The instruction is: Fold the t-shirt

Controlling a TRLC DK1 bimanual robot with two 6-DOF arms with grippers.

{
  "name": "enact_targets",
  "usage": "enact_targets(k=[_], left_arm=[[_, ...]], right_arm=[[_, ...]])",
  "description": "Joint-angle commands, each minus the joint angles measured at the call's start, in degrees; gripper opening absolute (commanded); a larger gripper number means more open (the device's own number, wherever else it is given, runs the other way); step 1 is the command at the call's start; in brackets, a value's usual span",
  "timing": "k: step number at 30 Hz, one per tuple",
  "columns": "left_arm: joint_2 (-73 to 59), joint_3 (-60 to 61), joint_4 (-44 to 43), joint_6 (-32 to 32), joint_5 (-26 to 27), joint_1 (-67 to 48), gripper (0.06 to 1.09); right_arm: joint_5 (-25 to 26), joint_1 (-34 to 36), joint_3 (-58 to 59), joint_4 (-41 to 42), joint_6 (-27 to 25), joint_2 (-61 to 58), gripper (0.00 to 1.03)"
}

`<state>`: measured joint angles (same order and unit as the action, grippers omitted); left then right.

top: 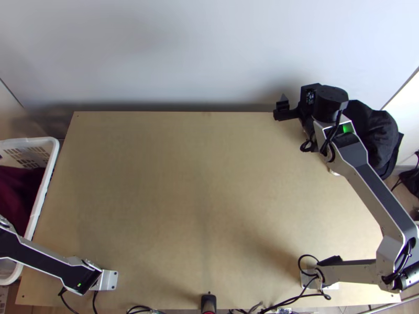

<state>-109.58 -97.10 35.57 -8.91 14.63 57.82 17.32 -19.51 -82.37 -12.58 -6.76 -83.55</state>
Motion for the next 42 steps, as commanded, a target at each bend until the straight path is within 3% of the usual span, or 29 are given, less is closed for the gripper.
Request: enact_targets(k=[1, 20, 31, 35, 42], left_arm=[[2.7, -7.49, 6.97, 3.02, 2.86, -1.05, 0.09], [19.14, -13.47, 14.79, 8.47, 10.33, -6.05, 0.09], [29.34, -3.71, 16.55, 8.2, 10.24, -17.04, 0.09], [32.5, -1.78, 16.55, 9.61, 8.48, -23.81, 0.09], [34.96, -0.72, 16.55, 12.95, 0.04, -40.51, 0.09]], right_arm=[[0.78, 0.26, 2.48, 0.89, -0.18, 1.63, 0.96], [0.87, 2.02, 8.45, 3.88, 0.17, 6.29, 0.96], [0.87, 3.51, 12.14, 5.02, 0.17, 10.51, 0.96], [0.87, 4.21, 13.73, 5.02, 0.35, 12.44, 0.96], [0.87, 4.65, 18.74, 5.46, 1.84, 15.87, 0.96]])
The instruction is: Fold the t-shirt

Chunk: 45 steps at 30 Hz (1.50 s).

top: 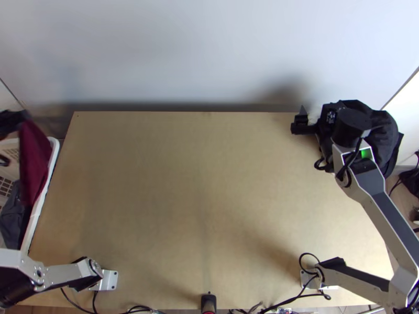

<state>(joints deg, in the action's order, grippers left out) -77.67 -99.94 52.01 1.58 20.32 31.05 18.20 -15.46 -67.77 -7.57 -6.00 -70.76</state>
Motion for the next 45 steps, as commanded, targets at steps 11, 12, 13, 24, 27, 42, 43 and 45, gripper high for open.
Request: enact_targets(k=[11, 12, 13, 24, 27, 42, 43, 45], left_arm=[[1.2, 7.74, -5.6, 4.92, -22.86, -42.91, 0.09], [0.06, 6.95, -5.87, 4.92, -24.45, -44.93, 0.09], [-1.35, 5.55, -5.95, 4.83, -25.59, -46.6, 0.09], [-17.69, -8.43, -5.95, 8.08, -32.01, -61.55, 0.09], [-22.0, -11.42, -5.95, 8.79, -33.24, -65.85, 0.09], [-41.86, -31.63, -10.44, 10.54, -35.17, -80.71, 0.09], [-42.13, -31.63, -11.84, 10.54, -35.26, -81.41, 0.09], [-42.39, -31.63, -14.04, 10.72, -35.26, -82.55, 0.09]], right_arm=[[-0.09, 2.54, 17.23, 2.74, 2.57, 12.84, 0.96], [-0.09, 2.72, 18.37, 2.74, 3.19, 13.63, 0.96], [-0.09, 2.9, 19.43, 2.74, 3.89, 14.42, 0.96], [-0.09, 5.09, 27.95, 2.74, 6.44, 21.63, 0.96], [-0.09, 5.53, 29.45, 2.74, 6.53, 22.86, 0.96], [-0.09, 7.11, 38.41, 3.09, 7.49, 28.49, 0.96], [-0.09, 7.2, 39.03, 3.09, 7.49, 28.93, 0.96], [-0.09, 7.2, 40.17, 3.27, 7.67, 29.63, 0.96]])
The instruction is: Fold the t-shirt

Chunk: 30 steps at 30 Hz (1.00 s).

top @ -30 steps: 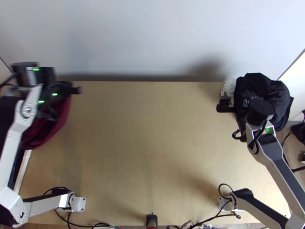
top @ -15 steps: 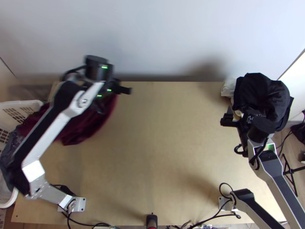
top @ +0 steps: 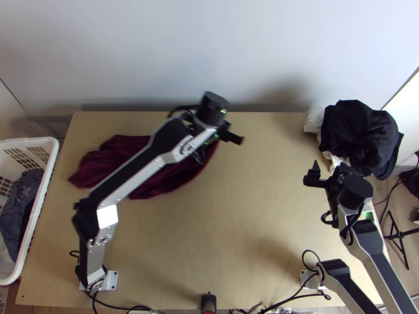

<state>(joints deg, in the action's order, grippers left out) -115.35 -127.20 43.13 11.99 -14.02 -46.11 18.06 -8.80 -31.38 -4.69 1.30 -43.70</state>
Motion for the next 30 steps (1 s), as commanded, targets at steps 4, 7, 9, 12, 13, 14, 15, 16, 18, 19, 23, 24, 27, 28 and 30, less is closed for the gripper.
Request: enact_targets(k=[4, 7, 9, 12, 13, 14, 15, 16, 18, 19, 23, 24, 27, 28, 30], left_arm=[[-4.97, -4.38, -7.19, 1.99, -0.83, -7.51, 0.09], [-5.68, -4.38, -8.07, 5.33, -0.66, -8.21, 0.09], [-6.29, -4.38, -9.3, 6.64, 0.57, -8.56, 0.09], [-6.99, -4.38, -12.99, 7.7, 3.03, -9.0, 0.09], [-7.17, -4.38, -14.39, 7.87, 3.74, -9.26, 0.09], [-7.35, -4.38, -16.06, 8.49, 3.83, -9.44, 0.09], [-7.52, -4.38, -18.0, 9.19, 4.0, -9.62, 0.09], [-7.61, -4.38, -19.93, 9.46, 4.44, -9.88, 0.09], [-7.7, -4.38, -23.27, 9.54, 4.88, -10.41, 0.09], [-7.61, -4.38, -24.5, 9.72, 5.32, -10.76, 0.09], [-8.05, -4.38, -26.52, 10.34, 8.57, -12.25, 0.09], [-8.58, -4.38, -27.05, 10.34, 9.01, -12.52, 0.09], [-10.77, -4.38, -29.69, 10.51, 9.1, -12.87, 0.09], [-11.56, -4.38, -30.92, 10.51, 9.01, -12.87, 0.09], [-12.62, -4.38, -32.5, 10.6, 9.01, -12.87, 0.09]], right_arm=[[0.04, 0.71, 6.41, 1.88, 0.63, 3.45, 0.96], [-0.05, 0.71, 7.65, 3.72, 0.63, 3.45, 0.96], [-0.05, 0.71, 8.26, 5.04, 0.63, 3.45, 0.96], [-0.05, 0.8, 9.14, 6.53, 0.72, 3.45, 0.92], [-0.05, 0.8, 9.4, 6.8, 0.81, 3.45, 0.92], [-0.05, 0.89, 9.67, 6.8, 1.07, 3.54, 0.92], [-0.05, 1.06, 10.02, 6.8, 1.16, 3.71, 0.92], [-0.05, 1.41, 10.37, 6.8, 1.42, 4.06, 0.92], [-0.05, 1.94, 11.16, 6.8, 1.51, 4.86, 0.92], [-0.05, 2.29, 11.6, 6.8, 1.6, 5.38, 0.92], [-0.05, 3.61, 13.8, 6.27, 1.78, 7.32, 0.92], [-0.05, 3.88, 14.5, 6.18, 1.86, 7.76, 0.92], [-0.05, 4.67, 15.38, 5.13, 2.48, 8.9, 0.92], [-0.05, 4.93, 15.47, 4.69, 2.57, 9.25, 0.92], [-0.05, 5.37, 15.47, 3.63, 2.92, 9.78, 0.92]])
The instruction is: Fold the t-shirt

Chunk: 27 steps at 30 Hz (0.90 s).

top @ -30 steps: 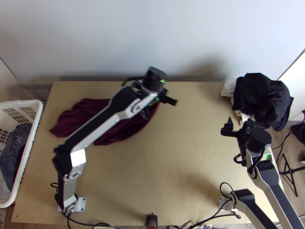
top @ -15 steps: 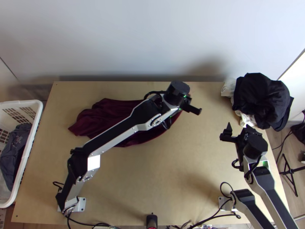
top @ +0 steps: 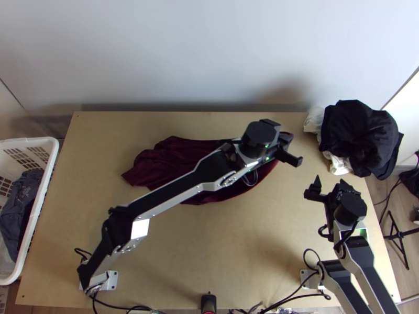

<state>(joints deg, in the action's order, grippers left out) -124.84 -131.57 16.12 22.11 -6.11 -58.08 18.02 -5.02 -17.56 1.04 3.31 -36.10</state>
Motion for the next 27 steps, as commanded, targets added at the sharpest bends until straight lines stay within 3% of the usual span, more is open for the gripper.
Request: enact_targets(k=[1, 3, 6, 11, 20, 27], left_arm=[[-3.75, -0.09, -6.19, 0.48, 1.1, -0.8, 0.09], [-4.63, -0.09, -7.24, 1.18, 0.66, -0.71, 0.11], [-5.33, -0.09, -7.15, 1.53, -0.31, -0.19, 0.61], [-5.15, -0.09, -4.87, 0.04, -2.06, 2.63, 1.01], [1.35, 0.35, 3.74, -2.77, -1.54, 10.71, 1.04], [5.66, 0.79, 11.57, -12.7, 3.74, 9.48, 1.03]], right_arm=[[0.0, 1.76, 1.83, -2.27, 0.91, 2.43, 0.92], [0.0, 2.2, 2.01, -2.97, 0.91, 3.14, 0.93], [-0.18, 2.64, 2.09, -3.5, 0.91, 3.93, 0.93], [-0.71, 2.64, 1.13, -4.11, 1.17, 4.28, 0.93], [-3.69, 0.62, -0.19, -7.45, 3.46, 4.28, 0.93], [-4.31, -0.35, -1.07, -5.87, 4.25, 3.67, 0.93]])
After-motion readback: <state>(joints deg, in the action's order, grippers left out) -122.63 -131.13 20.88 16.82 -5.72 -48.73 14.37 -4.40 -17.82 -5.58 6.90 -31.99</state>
